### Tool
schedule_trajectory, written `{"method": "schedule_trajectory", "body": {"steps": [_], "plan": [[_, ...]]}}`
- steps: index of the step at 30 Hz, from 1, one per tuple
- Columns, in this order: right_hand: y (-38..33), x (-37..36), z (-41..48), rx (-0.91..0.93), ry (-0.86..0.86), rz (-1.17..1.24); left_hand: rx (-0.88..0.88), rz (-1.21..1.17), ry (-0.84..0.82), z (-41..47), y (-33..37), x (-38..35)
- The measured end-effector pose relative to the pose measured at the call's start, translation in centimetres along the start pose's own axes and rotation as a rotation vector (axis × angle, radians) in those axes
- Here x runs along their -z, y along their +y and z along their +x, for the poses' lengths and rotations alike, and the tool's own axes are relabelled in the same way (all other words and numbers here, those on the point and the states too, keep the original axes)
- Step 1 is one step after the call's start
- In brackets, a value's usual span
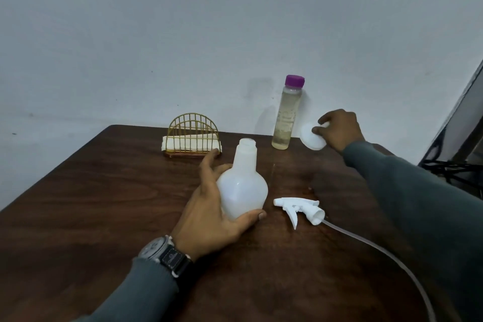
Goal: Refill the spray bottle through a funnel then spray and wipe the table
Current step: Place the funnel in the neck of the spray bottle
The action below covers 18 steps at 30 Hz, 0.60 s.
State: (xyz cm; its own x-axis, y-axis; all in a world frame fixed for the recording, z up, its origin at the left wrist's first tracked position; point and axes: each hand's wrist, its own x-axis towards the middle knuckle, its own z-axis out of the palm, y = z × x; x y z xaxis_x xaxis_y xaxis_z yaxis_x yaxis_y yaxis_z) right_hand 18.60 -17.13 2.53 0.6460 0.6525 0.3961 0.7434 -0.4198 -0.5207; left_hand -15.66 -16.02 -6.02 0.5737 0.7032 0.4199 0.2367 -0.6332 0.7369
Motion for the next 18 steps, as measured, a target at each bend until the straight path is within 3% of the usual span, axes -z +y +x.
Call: {"method": "schedule_trajectory", "body": {"steps": [7, 18], "plan": [[-4.4, 5.3, -9.4, 0.149, 0.002, 0.115, -0.014, 0.028, -0.065, -2.3, 2.0, 0.8], [-10.5, 6.1, -20.8, -0.135, -0.249, 0.872, -0.020, 0.026, -0.078, -8.3, 4.4, 2.0]]}}
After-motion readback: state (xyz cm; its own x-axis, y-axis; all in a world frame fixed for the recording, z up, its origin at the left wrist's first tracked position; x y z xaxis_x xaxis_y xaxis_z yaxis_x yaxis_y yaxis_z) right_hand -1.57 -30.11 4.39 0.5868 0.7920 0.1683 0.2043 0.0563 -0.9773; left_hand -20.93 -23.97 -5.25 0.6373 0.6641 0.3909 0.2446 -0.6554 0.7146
